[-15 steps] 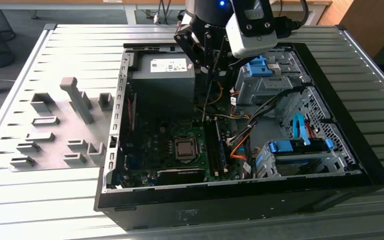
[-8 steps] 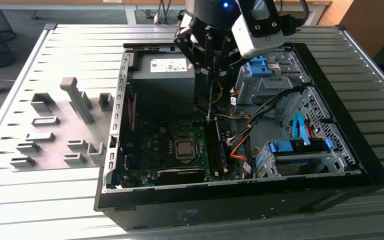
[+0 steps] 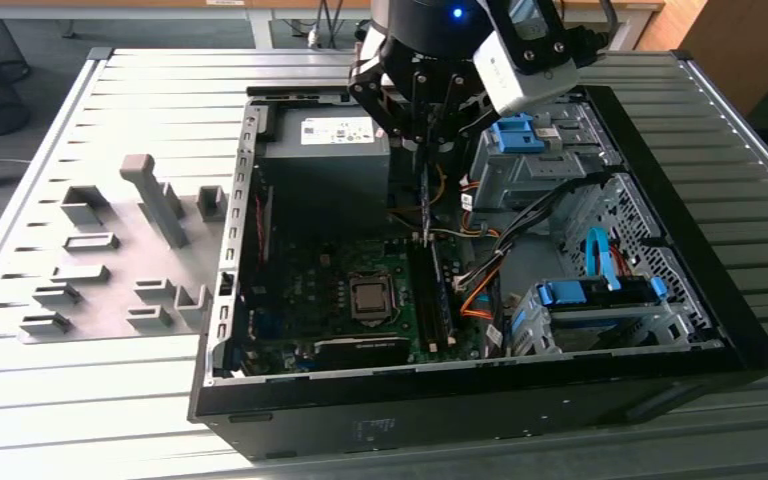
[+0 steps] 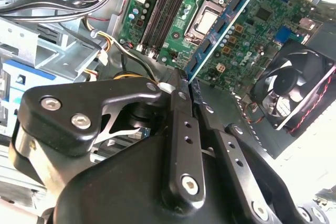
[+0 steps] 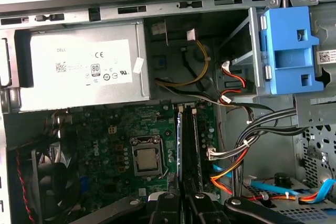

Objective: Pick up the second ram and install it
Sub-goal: 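Insert the second ram into the second slot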

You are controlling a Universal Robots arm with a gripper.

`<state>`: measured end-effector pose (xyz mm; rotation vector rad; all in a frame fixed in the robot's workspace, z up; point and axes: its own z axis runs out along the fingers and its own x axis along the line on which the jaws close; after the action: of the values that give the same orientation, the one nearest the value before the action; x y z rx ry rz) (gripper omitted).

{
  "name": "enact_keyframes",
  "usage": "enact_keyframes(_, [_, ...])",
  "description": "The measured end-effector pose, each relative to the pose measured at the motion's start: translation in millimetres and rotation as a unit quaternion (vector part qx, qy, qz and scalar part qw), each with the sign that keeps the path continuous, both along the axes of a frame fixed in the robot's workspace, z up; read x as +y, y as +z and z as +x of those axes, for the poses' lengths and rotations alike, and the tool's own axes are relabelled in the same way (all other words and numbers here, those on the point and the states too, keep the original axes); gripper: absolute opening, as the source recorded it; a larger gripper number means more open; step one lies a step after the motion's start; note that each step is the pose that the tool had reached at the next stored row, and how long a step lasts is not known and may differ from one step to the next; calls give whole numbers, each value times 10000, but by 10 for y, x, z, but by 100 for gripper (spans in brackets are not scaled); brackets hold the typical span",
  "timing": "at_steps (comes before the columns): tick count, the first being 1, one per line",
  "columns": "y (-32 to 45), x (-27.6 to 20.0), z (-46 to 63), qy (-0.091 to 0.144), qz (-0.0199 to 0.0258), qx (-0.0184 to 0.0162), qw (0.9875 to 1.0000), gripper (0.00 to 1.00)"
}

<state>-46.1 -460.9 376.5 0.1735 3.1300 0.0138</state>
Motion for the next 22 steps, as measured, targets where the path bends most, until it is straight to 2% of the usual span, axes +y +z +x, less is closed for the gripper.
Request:
enact_keyframes(12, [0,0,0,18,0,0,10000,14])
enact_keyframes(14, [-4,0,0,104,0,0,9999,14])
enact_keyframes(17, [-14,0,0,366,0,0,9993,14])
enact_keyframes(22, [-20,-2,0,407,0,0,9992,14])
